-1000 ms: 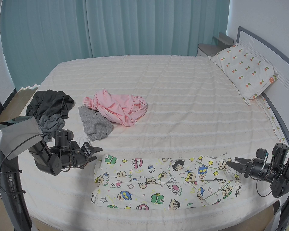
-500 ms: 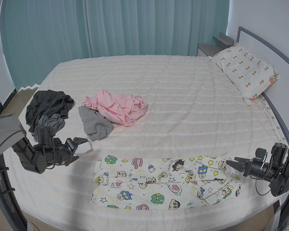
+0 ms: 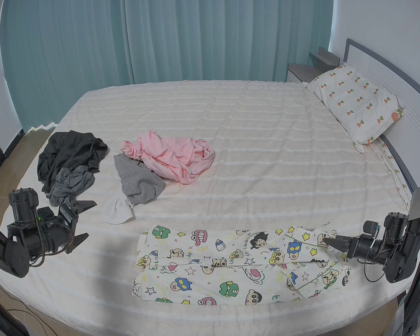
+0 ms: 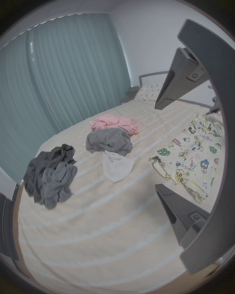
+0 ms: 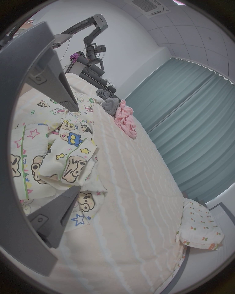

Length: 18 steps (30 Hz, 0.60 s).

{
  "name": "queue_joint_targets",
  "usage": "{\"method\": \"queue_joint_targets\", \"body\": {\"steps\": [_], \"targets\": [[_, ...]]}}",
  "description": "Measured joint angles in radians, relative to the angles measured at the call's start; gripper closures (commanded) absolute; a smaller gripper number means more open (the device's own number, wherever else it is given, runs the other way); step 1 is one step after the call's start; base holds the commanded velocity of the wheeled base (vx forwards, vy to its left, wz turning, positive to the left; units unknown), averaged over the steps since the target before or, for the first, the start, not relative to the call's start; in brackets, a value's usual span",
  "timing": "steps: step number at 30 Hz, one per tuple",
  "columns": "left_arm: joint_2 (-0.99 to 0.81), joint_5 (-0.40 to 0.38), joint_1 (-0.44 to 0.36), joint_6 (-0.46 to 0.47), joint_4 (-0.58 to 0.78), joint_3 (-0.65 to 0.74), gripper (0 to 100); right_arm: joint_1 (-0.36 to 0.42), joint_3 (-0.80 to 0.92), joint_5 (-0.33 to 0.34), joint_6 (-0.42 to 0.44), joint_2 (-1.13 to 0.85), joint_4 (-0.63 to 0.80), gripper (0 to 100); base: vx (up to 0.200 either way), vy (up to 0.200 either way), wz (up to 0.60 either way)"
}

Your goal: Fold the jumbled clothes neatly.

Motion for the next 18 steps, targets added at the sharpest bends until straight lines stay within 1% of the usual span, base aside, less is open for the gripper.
{"method": "queue_joint_targets", "body": {"steps": [3, 12, 15, 18], "targets": [[-0.033, -0.001, 0.007, -0.034, -0.003, 0.023, 0, 0.014, -0.022, -0.001, 0.000, 0.030, 0.000, 0, 0.000, 0.000, 0.00], [-0.070, -0.009, 0.015, -0.038, -0.037, 0.076, 0, 0.031, -0.063, -0.010, 0.000, 0.076, 0.000, 0, 0.000, 0.000, 0.00], [-0.072, -0.009, 0.016, -0.038, -0.037, 0.081, 0, 0.034, -0.068, -0.026, -0.001, 0.085, 0.000, 0, 0.000, 0.000, 0.00], [-0.072, -0.009, 0.016, -0.038, -0.038, 0.083, 0, 0.035, -0.075, -0.060, -0.002, 0.091, 0.000, 0, 0.000, 0.000, 0.00]]}}
